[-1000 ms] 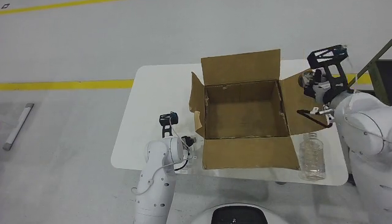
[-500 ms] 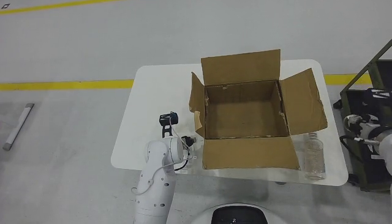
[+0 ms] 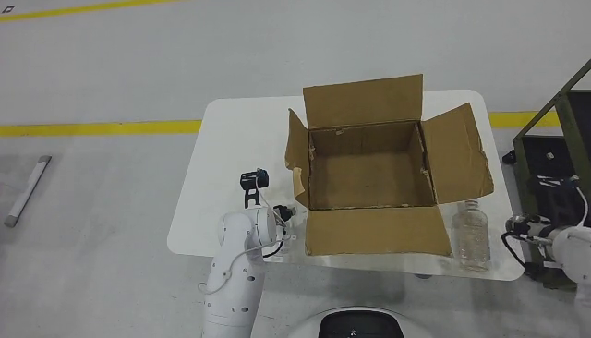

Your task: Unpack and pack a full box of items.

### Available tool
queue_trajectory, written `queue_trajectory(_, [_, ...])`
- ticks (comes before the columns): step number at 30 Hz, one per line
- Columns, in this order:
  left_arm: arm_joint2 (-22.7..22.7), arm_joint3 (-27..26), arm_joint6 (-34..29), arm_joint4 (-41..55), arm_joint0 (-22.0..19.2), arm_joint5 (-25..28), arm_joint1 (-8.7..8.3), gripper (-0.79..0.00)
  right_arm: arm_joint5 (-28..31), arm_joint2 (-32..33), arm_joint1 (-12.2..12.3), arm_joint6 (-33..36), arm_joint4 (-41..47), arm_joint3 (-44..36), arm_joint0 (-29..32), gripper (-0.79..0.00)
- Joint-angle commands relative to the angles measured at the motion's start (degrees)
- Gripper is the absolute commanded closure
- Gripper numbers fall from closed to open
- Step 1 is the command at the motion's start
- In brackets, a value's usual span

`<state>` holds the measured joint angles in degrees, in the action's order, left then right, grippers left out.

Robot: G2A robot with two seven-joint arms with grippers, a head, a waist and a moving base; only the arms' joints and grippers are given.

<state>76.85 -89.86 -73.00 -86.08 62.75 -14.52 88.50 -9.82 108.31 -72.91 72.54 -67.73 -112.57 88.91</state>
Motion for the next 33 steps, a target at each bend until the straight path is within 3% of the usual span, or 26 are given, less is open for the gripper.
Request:
queue_trajectory(1, [0.0, 0.0, 0.0, 0.0, 0.0, 0.0, 0.0, -0.785, 0.12, -0.75, 0.04, -0.29, 0.04, 1.86, -0.47, 0.0])
queue_trajectory(13, [0.0, 0.0, 0.0, 0.0, 0.0, 0.0, 0.0, -0.785, 0.23, -4.6, 0.26, -1.87, -0.44, 9.12, -3.01, -0.003])
queue_trajectory(14, [0.0, 0.0, 0.0, 0.0, 0.0, 0.0, 0.0, -0.785, 0.27, -4.8, 0.28, -1.96, -0.42, 9.55, -3.26, -0.031])
queue_trajectory(16, [0.0, 0.0, 0.0, 0.0, 0.0, 0.0, 0.0, -0.785, 0.69, -5.2, 0.36, -1.95, -0.44, 10.47, -3.69, -0.175])
queue_trajectory(20, [0.0, 0.0, 0.0, 0.0, 0.0, 0.0, 0.0, -0.785, 0.93, -5.56, 0.5, -2.25, -0.31, 11.71, -4.36, -0.308])
queue_trajectory(26, [0.0, 0.0, 0.0, 0.0, 0.0, 0.0, 0.0, -0.785, 1.66, -5.05, 0.7, -4.35, 0.76, 10.33, -4.05, -0.277])
queue_trajectory(29, [0.0, 0.0, 0.0, 0.0, 0.0, 0.0, 0.0, -0.785, 2.87, -3.83, 0.75, -9.87, 1.92, 6.98, -2.79, -0.249])
queue_trajectory(33, [0.0, 0.0, 0.0, 0.0, 0.0, 0.0, 0.0, -0.785, 3.24, -0.85, 0.81, -23.46, -1.63, -0.17, 1.23, 0.0])
